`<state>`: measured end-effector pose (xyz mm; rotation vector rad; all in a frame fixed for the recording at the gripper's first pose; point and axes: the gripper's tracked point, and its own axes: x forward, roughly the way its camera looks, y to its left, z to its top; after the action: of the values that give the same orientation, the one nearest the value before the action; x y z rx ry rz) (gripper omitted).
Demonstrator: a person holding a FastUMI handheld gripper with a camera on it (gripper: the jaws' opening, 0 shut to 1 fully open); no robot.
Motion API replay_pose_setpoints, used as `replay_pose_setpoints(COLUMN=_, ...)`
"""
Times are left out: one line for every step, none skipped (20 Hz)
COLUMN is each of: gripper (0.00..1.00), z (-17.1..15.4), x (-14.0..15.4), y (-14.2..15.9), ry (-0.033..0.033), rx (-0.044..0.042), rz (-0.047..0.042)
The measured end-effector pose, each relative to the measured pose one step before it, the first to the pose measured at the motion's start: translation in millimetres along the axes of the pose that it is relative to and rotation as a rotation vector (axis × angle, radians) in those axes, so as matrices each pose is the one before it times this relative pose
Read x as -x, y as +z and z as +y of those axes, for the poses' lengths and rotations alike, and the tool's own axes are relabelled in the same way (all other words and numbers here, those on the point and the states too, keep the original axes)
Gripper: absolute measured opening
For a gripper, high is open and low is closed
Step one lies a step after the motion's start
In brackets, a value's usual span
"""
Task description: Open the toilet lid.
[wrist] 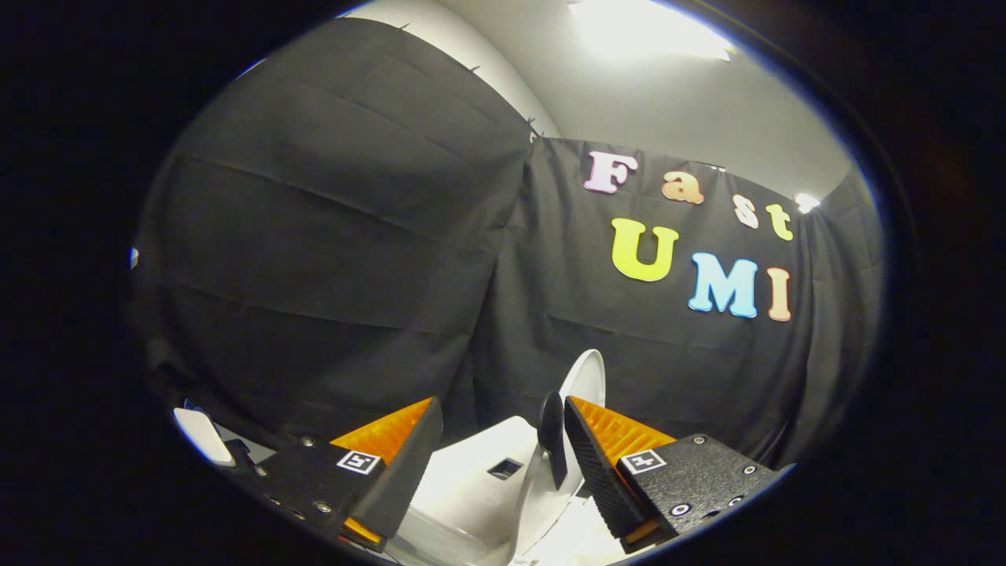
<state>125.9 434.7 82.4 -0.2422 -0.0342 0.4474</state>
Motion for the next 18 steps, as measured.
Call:
replay_pose_setpoints(gripper=0.95, z=-1.16, x=9.46, y=6.77, ry=-0.00642, rx=0.01627, rz=-0.01166)
replay_pose_setpoints(gripper=0.95, z=-1.7, x=10.09, y=4.9, ry=-0.00931, rx=0.00818, rz=-0.00584)
replay_pose_setpoints(gripper=0.95, z=-3.2, x=5.09, y=0.6, ry=-0.00864, rx=-0.0057, rz=0.00038)
replay_pose_setpoints(gripper=0.95, z=-3.53, x=6.62, y=-0.23, ry=-0.007, rx=-0.01717, rz=0.00502)
replay_pose_setpoints(gripper=0.95, z=-5.88, x=7.75, y=-0.14, ry=-0.01453, rx=-0.02348, rz=0.00957)
replay_pose_setpoints(gripper=0.95, z=-10.27, x=9.05, y=-0.97, ry=-0.02082, rx=-0.02733, rz=0.00934)
replay_pose_setpoints(gripper=0.95, z=-12.43, x=9.69, y=1.02, ry=-0.0275, rx=-0.02965, rz=0.00896)
replay_pose_setpoints(gripper=0.95, z=-14.45, x=10.14, y=1.18, ry=-0.02795, rx=-0.02894, rz=0.00274)
replay_pose_setpoints(gripper=0.95, z=-12.01, x=9.5, y=1.49, ry=-0.02959, rx=-0.02774, rz=0.00077)
replay_pose_setpoints(gripper=0.95, z=-15.99, x=8.87, y=0.78, ry=-0.0234, rx=-0.02909, rz=0.00534)
replay_pose_setpoints(gripper=0.95, z=-11.9, x=4.97, y=-0.92, ry=-0.02429, rx=-0.02149, rz=0.00731)
replay_pose_setpoints(gripper=0.95, z=-16.79, x=7.34, y=-0.63, ry=-0.02562, rx=-0.0187, rz=0.00334)
replay_pose_setpoints(gripper=0.95, z=-16.13, x=8.57, y=-0.37, ry=-0.02748, rx=-0.01442, rz=0.00082)
replay_pose_setpoints(gripper=0.95, z=-16.22, x=8.77, y=1.27, ry=-0.01993, rx=-0.00737, rz=-0.00346)
replay_pose_setpoints(gripper=0.95, z=-15.15, x=8.37, y=-0.3, ry=-0.0238, rx=-0.00172, rz=-0.00088)
replay_pose_setpoints(gripper=0.95, z=-15.95, x=6.46, y=-0.03, ry=-0.01953, rx=0.00424, rz=-0.00051)
replay_pose_setpoints(gripper=0.95, z=-15.63, x=6.88, y=-1.18, ry=-0.01854, rx=0.00388, rz=-0.00427)
replay_pose_setpoints(gripper=0.95, z=-14.3, x=4.92, y=0.82, ry=-0.01529, rx=0.00485, rz=-0.00468)
